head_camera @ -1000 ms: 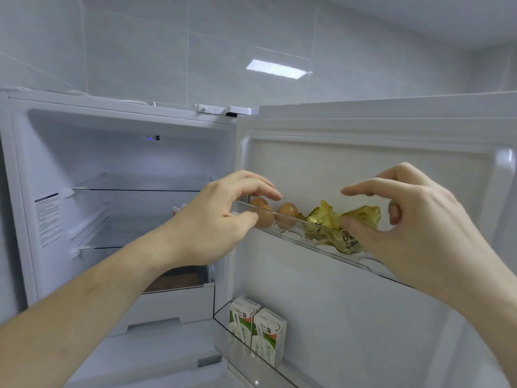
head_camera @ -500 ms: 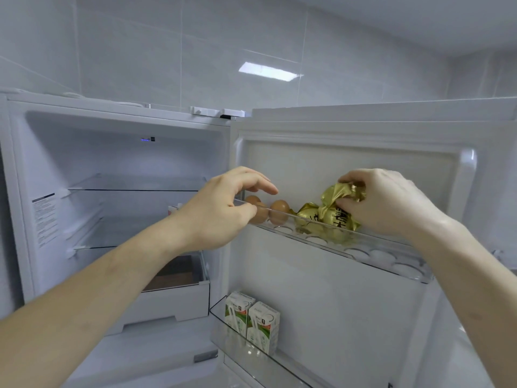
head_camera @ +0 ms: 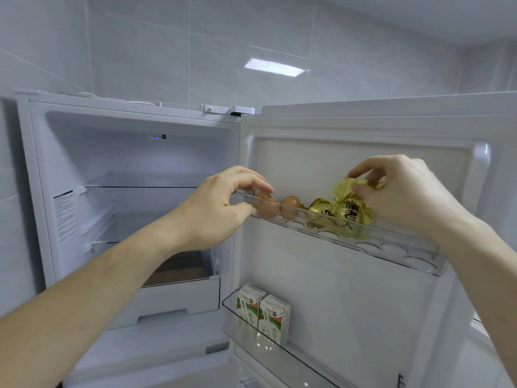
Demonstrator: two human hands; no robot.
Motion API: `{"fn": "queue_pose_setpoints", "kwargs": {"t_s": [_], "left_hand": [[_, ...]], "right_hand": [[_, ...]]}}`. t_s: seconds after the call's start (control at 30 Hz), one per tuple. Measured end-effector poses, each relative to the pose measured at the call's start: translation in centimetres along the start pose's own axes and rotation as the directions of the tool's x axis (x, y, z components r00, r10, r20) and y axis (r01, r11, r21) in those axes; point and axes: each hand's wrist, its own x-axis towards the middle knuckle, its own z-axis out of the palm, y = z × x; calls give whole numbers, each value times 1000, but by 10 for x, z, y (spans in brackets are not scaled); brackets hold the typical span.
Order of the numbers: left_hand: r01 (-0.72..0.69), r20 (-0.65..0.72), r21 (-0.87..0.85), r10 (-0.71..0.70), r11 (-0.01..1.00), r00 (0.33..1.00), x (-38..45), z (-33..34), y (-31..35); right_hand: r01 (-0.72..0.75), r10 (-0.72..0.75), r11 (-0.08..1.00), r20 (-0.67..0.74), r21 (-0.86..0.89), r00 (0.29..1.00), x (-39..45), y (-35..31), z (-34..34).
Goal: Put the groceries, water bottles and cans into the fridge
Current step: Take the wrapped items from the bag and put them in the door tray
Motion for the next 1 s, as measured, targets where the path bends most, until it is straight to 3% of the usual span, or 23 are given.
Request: {"fn": "queue_pose_setpoints", "kwargs": {"t_s": [0.1, 0.33, 0.6, 0.83, 1.0], "left_hand": [[-2, -1, 24, 2, 1000, 1000, -3, -5, 0], [-3, -1, 33, 3, 999, 1000, -6, -7, -1], [10, -1, 49, -9, 999, 1000, -11, -7, -3], [23, -4, 52, -23, 998, 1000, -14, -10, -7], [37, -1, 57, -37, 998, 999, -16, -15, -11]], "right_hand": [[-25, 25, 999, -2, 22, 1000, 9, 7, -9], [-84, 87, 987, 13, -135, 996, 9, 19, -7], [-4, -8, 993, -100, -116, 995, -5, 0, 3], [45, -54, 996, -111, -76, 992, -15, -23, 5], [7, -8, 1000, -40, -27, 999, -23, -27, -7]]}}
